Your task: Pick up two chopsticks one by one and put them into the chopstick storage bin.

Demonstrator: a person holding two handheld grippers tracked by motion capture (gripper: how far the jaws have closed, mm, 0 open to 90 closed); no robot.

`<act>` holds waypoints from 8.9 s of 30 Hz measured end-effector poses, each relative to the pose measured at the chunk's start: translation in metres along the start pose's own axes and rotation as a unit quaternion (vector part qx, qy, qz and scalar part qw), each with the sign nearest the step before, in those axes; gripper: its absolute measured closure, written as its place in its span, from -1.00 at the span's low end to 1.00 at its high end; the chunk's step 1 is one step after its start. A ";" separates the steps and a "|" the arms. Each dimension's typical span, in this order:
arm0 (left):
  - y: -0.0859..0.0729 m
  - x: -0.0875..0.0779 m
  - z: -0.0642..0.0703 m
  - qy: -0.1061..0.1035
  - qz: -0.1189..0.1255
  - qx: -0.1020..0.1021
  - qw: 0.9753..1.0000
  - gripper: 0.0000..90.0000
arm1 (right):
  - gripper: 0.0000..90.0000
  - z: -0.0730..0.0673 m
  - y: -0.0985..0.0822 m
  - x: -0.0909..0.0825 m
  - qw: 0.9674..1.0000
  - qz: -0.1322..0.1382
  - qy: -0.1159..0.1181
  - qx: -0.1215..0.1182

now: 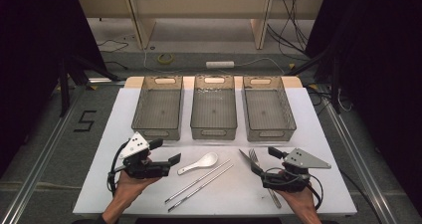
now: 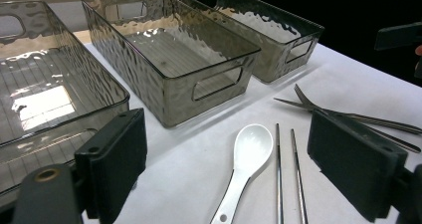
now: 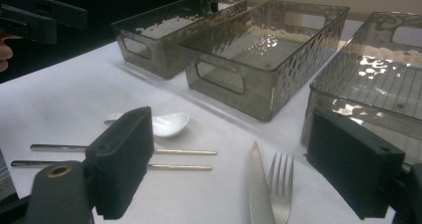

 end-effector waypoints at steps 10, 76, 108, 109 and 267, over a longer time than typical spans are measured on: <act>-0.002 0.001 0.001 0.001 -0.020 0.008 1.000 -0.66 | -0.57 0.000 0.000 0.000 1.000 -0.003 -0.002 0.000; -0.093 0.036 0.050 -0.074 -0.438 0.108 0.890 0.49 | -0.55 0.000 -0.011 0.005 0.999 -0.041 0.001 0.007; -0.100 0.041 0.052 -0.072 -0.444 0.118 0.885 0.88 | -0.54 -0.003 -0.012 0.007 0.999 -0.042 0.013 0.005; -0.100 0.040 0.051 -0.074 -0.446 0.119 0.884 0.88 | -0.54 -0.003 -0.012 0.007 0.999 -0.042 0.013 0.005; 0.040 0.059 -0.106 0.097 -0.206 -0.052 0.972 -0.39 | -0.53 -0.002 -0.012 0.007 0.999 -0.038 0.019 0.016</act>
Point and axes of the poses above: each handheld gripper's, and its own axes: x roughly forward along the jaws, y roughly out of its top, z roughly to its right, the point moved 9 cm from there along x, roughly forward along the jaws, and after that the axes turned 14 degrees about z, right-handed, at the moved point
